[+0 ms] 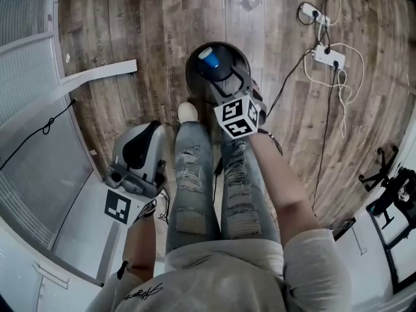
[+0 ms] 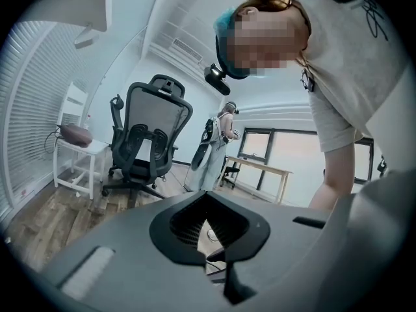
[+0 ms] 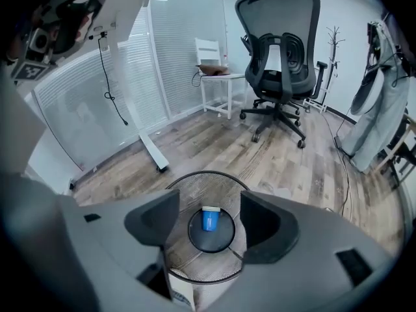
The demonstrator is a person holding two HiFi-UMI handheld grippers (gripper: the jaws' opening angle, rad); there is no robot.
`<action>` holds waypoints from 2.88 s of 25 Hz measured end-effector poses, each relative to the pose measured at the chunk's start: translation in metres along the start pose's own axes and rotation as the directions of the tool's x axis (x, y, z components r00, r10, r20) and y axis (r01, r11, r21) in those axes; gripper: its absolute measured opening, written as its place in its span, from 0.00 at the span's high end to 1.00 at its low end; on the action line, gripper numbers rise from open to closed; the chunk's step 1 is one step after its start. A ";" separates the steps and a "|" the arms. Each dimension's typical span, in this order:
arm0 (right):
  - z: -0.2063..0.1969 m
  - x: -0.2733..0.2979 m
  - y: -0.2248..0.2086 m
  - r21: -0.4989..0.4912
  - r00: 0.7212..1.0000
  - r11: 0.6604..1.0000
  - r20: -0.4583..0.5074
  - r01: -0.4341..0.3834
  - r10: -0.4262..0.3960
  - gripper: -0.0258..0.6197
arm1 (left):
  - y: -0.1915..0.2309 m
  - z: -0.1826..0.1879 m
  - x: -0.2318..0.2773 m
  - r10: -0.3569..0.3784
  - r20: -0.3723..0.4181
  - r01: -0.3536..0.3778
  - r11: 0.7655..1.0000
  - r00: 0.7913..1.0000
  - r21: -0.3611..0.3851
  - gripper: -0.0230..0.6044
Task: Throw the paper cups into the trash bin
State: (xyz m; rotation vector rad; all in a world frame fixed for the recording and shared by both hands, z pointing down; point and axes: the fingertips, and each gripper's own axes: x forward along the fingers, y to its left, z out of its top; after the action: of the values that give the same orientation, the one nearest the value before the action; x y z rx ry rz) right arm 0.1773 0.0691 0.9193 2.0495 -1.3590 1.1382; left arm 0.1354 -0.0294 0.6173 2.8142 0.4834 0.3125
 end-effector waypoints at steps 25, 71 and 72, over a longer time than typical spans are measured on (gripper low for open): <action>0.109 -0.125 0.006 -0.015 0.975 1.000 0.222 0.004 -0.001 0.54 | -0.029 0.065 0.000 -0.035 0.015 0.034 0.997 0.999 0.069 0.96; 0.283 -0.402 -0.002 -0.082 0.805 0.991 0.592 0.105 -0.036 0.54 | -0.118 0.228 -0.007 -0.116 0.162 0.088 0.982 0.980 0.170 0.96; 0.287 -0.407 -0.002 -0.077 0.798 0.992 0.601 0.103 -0.036 0.54 | -0.121 0.232 -0.006 -0.118 0.169 0.089 0.982 0.979 0.168 0.96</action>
State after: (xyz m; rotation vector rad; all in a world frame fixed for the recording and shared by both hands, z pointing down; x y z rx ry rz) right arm 0.2182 0.0868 0.4237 2.4662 -1.5524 0.3587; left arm 0.1532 0.0258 0.3619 2.9207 0.6372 -0.0011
